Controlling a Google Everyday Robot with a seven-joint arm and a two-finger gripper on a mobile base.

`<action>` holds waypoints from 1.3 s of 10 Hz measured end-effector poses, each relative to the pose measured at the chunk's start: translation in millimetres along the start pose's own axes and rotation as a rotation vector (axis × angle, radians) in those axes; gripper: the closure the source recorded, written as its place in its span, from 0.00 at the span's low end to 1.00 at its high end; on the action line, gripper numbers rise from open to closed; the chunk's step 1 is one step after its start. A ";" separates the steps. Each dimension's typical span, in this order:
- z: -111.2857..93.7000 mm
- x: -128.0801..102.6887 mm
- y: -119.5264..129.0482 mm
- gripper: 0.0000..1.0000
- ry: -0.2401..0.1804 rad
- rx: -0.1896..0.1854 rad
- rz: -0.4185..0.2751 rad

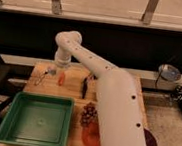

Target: Place towel in table surface

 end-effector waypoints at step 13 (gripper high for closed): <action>33.0 79.0 3.3 0.25 -0.008 0.003 0.186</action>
